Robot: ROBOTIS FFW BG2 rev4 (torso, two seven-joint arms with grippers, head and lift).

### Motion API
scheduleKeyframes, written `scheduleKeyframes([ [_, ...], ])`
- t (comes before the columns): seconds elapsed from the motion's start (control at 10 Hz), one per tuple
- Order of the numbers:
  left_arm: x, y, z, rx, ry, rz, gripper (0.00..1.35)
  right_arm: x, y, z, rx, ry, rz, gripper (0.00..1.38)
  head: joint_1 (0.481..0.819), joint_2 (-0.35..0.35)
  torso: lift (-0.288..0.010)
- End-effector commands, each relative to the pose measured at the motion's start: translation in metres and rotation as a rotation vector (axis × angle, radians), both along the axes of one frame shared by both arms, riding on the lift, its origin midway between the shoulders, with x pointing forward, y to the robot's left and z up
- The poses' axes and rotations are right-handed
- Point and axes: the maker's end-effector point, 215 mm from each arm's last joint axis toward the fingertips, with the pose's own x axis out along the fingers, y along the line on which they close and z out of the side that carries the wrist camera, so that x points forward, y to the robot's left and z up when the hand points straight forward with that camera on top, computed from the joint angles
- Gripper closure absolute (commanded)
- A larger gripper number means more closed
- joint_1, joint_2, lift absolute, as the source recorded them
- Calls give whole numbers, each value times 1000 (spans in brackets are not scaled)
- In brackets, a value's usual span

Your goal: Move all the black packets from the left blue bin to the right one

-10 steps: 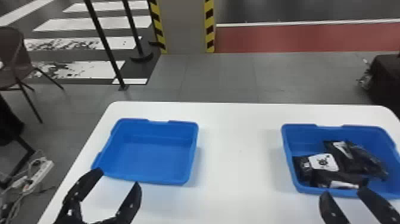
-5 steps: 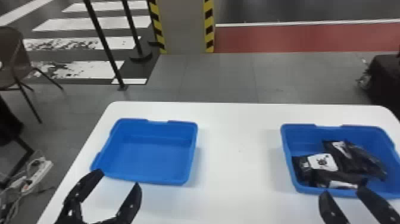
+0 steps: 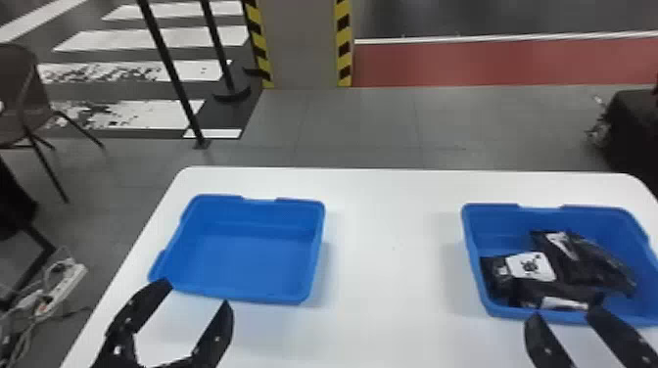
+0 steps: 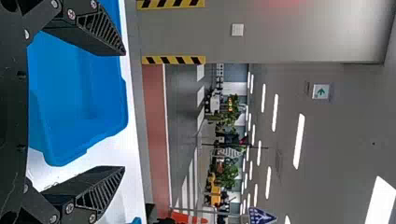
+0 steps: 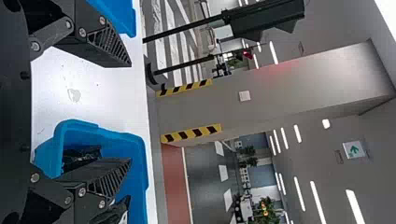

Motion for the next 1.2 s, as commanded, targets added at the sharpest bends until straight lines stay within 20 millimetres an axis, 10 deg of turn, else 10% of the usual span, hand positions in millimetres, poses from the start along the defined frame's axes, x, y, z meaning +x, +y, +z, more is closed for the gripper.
scheduleKeyframes([
  [0.0, -1, -1, -2, -4, 7, 0, 170, 0, 0, 0, 2, 0, 0, 332, 695, 129, -110],
  [1.1, -2, -1, -8, -10, 28, 0, 168, 1, -2, 4, -6, 0, -11, 332, 695, 125, -110],
])
